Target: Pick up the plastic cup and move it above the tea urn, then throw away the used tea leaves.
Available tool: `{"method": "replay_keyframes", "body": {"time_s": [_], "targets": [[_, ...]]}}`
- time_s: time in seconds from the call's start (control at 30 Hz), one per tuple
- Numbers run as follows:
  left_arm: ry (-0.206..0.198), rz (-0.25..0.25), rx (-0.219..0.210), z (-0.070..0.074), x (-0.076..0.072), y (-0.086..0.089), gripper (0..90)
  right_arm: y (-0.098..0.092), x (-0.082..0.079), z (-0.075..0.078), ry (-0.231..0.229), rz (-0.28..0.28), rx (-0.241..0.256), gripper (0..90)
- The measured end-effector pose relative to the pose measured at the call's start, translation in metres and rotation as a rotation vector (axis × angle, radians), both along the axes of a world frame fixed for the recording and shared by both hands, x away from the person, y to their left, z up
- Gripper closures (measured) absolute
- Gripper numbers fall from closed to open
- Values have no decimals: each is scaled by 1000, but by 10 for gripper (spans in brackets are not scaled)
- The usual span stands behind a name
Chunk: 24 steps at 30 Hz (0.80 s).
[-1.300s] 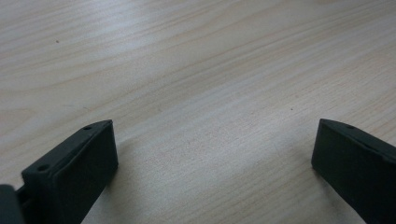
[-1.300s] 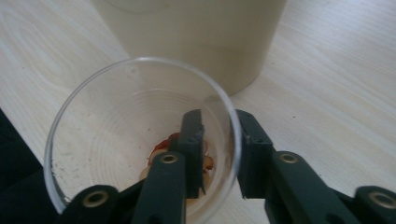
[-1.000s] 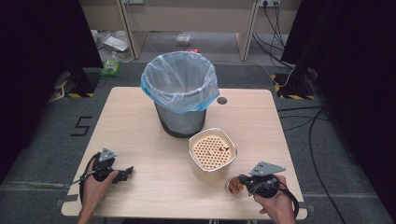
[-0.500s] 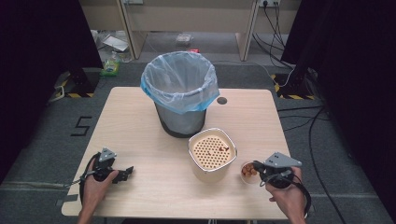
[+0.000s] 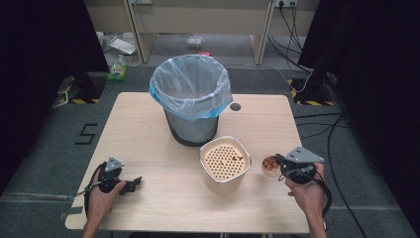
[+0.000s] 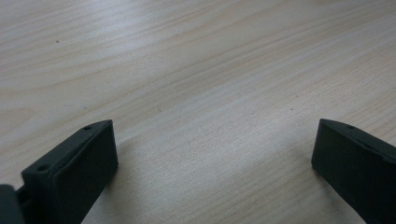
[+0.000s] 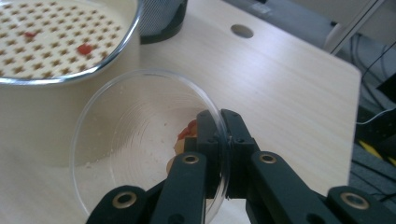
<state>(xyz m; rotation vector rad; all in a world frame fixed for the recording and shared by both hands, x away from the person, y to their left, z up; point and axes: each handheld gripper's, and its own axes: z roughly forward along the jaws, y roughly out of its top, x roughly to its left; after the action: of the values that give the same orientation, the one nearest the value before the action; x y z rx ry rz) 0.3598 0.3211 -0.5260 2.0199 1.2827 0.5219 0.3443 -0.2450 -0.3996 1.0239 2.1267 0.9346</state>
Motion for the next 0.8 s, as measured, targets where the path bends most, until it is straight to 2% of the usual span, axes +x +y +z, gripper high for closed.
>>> {"method": "replay_keyframes", "body": {"time_s": [0.13, 0.2, 0.23, 0.4, 0.57, 0.73, 0.8], "targets": [[0, 0, 0, 0, 0, 0, 0, 2, 9, 7, -31, -15, 0, 875], [0, 0, 0, 0, 0, 0, 0, 5, 18, 15, -83, -39, -24, 874], [0, 0, 0, 0, 0, 0, 0, 5, 18, 15, -83, -39, -24, 874], [0, 0, 0, 0, 0, 0, 0, 12, 28, 30, -183, -56, -32, 874], [0, 0, 0, 0, 0, 0, 0, 25, 33, 38, -297, -15, -14, 874], [0, 0, 0, 0, 0, 0, 0, 46, 36, 40, -378, 35, -39, 874], [0, 0, 0, 0, 0, 0, 0, 57, 35, 41, -424, 69, -66, 876]]}}
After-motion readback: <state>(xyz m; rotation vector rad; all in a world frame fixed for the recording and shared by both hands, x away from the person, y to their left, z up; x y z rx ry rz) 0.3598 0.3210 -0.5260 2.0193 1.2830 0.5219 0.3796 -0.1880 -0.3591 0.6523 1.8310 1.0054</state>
